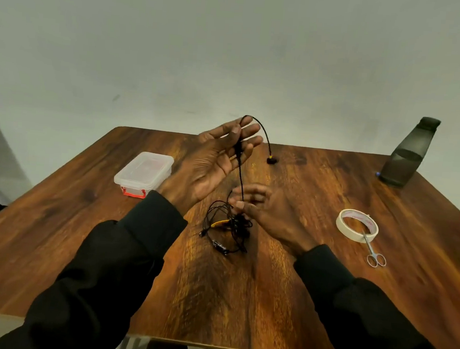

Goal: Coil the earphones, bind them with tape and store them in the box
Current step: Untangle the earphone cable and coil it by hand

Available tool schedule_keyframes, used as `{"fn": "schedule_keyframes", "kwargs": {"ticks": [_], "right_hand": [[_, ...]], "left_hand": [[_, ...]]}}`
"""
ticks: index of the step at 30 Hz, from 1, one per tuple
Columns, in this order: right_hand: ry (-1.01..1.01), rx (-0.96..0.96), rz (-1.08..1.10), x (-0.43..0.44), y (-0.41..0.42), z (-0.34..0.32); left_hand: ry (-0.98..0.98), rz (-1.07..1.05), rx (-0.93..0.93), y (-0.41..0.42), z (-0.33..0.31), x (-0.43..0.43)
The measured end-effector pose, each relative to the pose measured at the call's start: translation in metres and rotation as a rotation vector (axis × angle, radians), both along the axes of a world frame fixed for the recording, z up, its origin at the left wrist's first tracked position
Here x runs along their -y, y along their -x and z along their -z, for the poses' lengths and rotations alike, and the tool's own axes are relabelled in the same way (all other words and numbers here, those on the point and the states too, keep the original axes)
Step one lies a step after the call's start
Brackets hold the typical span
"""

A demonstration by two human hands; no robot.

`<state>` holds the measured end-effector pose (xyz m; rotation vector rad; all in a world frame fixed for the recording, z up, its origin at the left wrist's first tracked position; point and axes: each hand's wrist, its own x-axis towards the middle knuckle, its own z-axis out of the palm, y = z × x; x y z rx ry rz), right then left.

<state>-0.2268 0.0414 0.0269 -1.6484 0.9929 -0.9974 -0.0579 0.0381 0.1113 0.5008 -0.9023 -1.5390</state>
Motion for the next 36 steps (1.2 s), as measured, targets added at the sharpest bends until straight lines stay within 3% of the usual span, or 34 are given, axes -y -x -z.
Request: {"fn": "schedule_keyframes", "kwargs": {"ticks": [5,11,14,21,25,28,32,36], "right_hand": [[0.274,-0.157,0.099,0.007,0.020,-0.010],[0.260,-0.016,0.073,0.017,0.022,-0.041],[0.201,-0.046,0.045,0.026,0.017,-0.038],[0.289,-0.055,0.122,0.035,0.005,-0.049],[0.325,-0.039,0.117,0.039,0.003,-0.061],[0.321,-0.017,0.128,0.041,0.005,-0.061],[0.258,-0.060,0.056,0.041,0.012,-0.052],[0.195,-0.212,-0.065,0.047,0.026,-0.039]], "left_hand": [[-0.026,-0.290,0.129,-0.027,0.014,0.004],[-0.218,-0.307,0.639,-0.030,0.062,0.000],[-0.027,-0.498,1.086,-0.020,0.066,-0.006],[0.398,-1.077,1.639,-0.014,0.050,-0.010],[0.455,-0.683,1.256,-0.010,0.034,-0.006],[0.361,-0.506,1.127,-0.011,0.028,-0.002],[0.242,-0.426,1.072,-0.018,0.022,-0.001],[0.267,-0.576,0.880,-0.023,0.010,-0.005]]}}
